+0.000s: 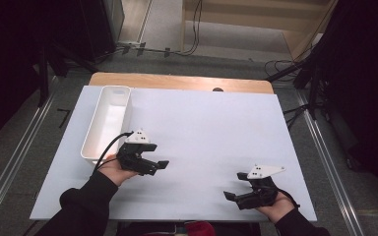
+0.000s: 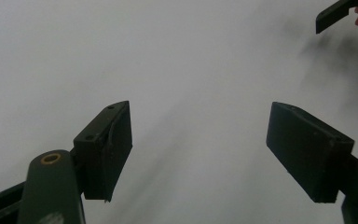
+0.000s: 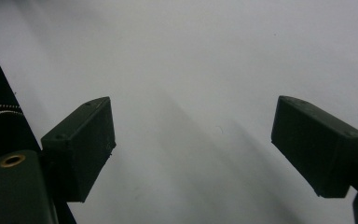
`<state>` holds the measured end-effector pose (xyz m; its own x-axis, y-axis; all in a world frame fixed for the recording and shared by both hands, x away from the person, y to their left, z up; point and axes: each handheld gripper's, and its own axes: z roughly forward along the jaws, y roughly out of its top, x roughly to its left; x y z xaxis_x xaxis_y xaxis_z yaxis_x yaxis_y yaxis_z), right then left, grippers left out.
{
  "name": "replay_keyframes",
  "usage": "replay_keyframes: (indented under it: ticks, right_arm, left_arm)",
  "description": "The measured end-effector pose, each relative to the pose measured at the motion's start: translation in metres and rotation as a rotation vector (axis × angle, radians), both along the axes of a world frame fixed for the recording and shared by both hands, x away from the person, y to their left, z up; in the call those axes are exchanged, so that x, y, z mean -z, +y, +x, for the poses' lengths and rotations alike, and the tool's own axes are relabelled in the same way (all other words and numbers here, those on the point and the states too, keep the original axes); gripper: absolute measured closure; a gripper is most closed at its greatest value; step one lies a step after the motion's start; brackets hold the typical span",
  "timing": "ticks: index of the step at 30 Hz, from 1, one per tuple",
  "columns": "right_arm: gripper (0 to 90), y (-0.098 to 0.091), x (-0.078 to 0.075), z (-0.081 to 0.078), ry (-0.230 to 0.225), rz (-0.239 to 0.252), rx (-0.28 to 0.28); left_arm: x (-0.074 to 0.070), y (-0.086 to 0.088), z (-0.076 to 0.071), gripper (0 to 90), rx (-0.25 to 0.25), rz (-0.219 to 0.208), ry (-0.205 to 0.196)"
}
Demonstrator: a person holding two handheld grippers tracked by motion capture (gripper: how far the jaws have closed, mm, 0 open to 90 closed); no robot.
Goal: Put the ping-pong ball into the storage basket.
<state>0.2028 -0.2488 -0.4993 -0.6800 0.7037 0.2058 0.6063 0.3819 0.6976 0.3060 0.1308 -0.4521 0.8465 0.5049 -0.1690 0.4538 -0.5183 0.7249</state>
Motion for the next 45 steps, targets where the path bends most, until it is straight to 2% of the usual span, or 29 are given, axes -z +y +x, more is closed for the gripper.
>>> replay_keyframes:
  ticks: [6, 11, 14, 32, 38, 45]
  right_arm:
    - [12.2, 0.000, 0.000, 0.000, -0.001, -0.002, -0.001]
    - [12.2, 0.000, 0.000, 0.000, -0.001, -0.002, -0.001]
    - [12.2, 0.000, 0.000, 0.000, 0.002, -0.001, -0.001]
    - [12.2, 0.001, 0.000, 0.000, 0.007, -0.002, -0.003]
    - [12.1, 0.000, 0.000, 0.000, 0.007, 0.001, 0.003]
    - [12.2, 0.000, 0.000, 0.000, 0.002, -0.003, -0.001]
  left_arm:
    - [0.002, 0.002, -0.005, 23.0, 0.026, 0.015, -0.018]
    - [0.005, 0.007, -0.007, 23.0, 0.029, -0.020, 0.005]
    - [0.007, 0.010, -0.009, 23.0, 0.035, -0.023, 0.011]
    - [0.013, 0.021, -0.018, 23.0, 0.068, 0.002, 0.012]
    - [0.015, 0.025, -0.020, 23.0, 0.076, -0.003, 0.010]
    - [0.018, 0.031, -0.025, 23.0, 0.103, 0.011, 0.015]
